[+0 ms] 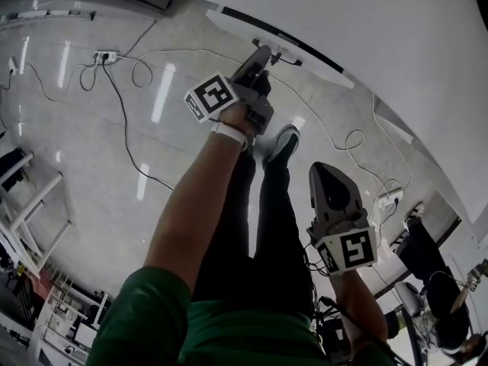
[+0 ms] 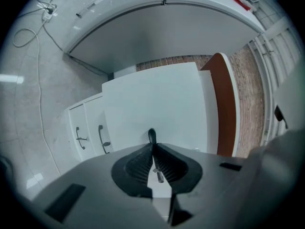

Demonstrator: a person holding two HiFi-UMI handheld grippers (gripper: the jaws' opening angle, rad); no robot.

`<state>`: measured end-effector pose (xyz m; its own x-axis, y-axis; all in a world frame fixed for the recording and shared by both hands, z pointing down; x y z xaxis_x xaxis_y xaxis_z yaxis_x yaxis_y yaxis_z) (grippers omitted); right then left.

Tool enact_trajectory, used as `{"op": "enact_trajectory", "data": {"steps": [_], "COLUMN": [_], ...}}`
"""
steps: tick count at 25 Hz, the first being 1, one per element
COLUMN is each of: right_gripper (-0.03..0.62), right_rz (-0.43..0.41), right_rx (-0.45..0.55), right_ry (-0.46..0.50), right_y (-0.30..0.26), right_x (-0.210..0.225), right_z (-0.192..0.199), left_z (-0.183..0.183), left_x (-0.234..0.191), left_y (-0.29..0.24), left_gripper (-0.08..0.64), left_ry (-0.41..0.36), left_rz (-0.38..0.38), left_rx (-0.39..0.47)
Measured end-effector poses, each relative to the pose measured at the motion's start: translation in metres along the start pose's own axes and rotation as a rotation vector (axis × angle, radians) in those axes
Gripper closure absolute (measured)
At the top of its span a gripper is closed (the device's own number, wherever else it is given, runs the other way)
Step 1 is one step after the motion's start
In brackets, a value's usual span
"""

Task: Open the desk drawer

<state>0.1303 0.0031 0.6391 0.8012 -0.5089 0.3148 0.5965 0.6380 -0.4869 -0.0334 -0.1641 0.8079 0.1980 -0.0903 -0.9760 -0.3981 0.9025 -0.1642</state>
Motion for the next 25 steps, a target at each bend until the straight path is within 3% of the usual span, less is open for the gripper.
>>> {"op": "enact_trajectory", "data": {"steps": [10, 25], "right_gripper": [0.592, 0.592], "right_rz": [-0.052, -0.069], "right_rx": [-0.013, -0.034], "right_ry": [0.035, 0.031], "right_y": [-0.008, -0.007], "right_x": [-0.019, -0.014], "right_z": [-0.011, -0.01], "left_z": [0.002, 0.003], "left_x": [-0.012, -0.016], "left_y": [0.062, 0.065], "left_gripper": [0.534, 0.534], "left_ry": [0.032, 0.014], "left_rz": [-0.058, -0.062], "left_rx": [0.023, 0.019]}}
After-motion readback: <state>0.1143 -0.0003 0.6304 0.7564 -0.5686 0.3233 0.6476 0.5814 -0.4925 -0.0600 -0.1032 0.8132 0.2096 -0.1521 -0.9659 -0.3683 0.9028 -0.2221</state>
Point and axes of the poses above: the fingertips, and each gripper's own axes: y backward along the fingers, x to its right, z out of its underside, the point moved 5 cm from there along y, backward along the fingers, and after that the axes turned 9 degrees about x, right-handed, at the moved point
